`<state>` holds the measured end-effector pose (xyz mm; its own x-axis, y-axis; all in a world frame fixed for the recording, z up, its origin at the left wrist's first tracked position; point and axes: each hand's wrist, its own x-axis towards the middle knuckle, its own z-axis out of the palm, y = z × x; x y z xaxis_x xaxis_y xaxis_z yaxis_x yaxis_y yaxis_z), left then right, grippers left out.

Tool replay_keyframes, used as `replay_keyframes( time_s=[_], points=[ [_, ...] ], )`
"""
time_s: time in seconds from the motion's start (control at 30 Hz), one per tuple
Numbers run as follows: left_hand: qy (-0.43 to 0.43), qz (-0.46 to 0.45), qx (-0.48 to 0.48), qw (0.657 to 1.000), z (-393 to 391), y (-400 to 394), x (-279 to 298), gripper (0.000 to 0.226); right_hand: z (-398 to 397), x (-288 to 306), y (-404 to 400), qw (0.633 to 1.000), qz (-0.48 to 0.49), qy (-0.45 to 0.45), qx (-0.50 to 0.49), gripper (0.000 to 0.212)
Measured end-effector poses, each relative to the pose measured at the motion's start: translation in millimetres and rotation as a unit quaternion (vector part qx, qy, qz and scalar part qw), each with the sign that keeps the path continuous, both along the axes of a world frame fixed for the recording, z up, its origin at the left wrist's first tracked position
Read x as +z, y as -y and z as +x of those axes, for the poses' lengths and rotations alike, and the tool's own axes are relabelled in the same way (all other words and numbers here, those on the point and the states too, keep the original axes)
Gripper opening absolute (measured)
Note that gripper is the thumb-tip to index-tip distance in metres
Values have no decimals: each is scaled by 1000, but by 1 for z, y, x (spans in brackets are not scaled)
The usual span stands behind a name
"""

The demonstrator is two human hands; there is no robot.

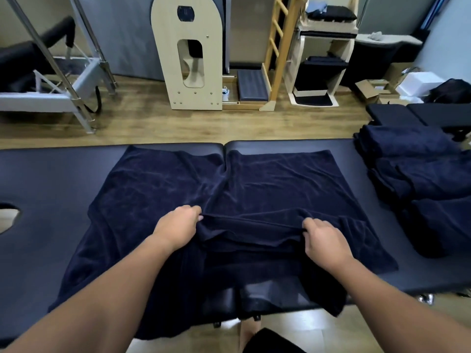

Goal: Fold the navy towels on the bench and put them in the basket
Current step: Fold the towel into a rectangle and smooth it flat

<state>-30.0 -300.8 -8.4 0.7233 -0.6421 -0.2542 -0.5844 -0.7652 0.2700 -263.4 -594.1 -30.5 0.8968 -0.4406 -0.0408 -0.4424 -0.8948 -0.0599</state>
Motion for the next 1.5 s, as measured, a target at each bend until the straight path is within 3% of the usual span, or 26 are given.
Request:
replay_keyframes(
  time_s=[0.23,0.47,0.53,0.63,0.7,0.73,0.8,0.87,1.1,1.17,1.33,1.5],
  points=[
    [5,60,56,997,88,60,8,29,126,17,77,996,72,-41,27,2],
    [114,57,148,981,150,123,17,15,223,25,111,998,61,9,-33,25],
    [183,53,113,975,140,134,10,12,225,15,106,999,47,-5,-4,24],
    [184,-12,-90,979,103,149,-6,11,205,-13,94,997,33,-43,50,30],
    [88,21,-225,970,70,162,-16,24,184,-30,82,994,27,-84,65,47],
    [39,72,-245,966,53,169,-22,40,173,-36,76,993,21,-98,66,55],
    [-29,179,-206,962,25,183,-33,86,152,-42,66,994,9,-92,55,64],
    [-56,232,-158,958,7,195,-41,111,131,-43,57,996,3,-81,33,65],
    [-71,263,-126,954,6,219,-45,136,70,-33,61,992,-50,-105,-51,93],
    [-76,266,-118,954,5,223,-45,138,59,-33,71,990,-57,-105,-74,87],
    [-63,278,-108,952,3,224,-46,140,58,-34,110,994,-90,-38,-41,37],
    [-40,319,-112,940,5,241,-39,154,91,-26,170,992,-105,41,-48,29]
  ],
)
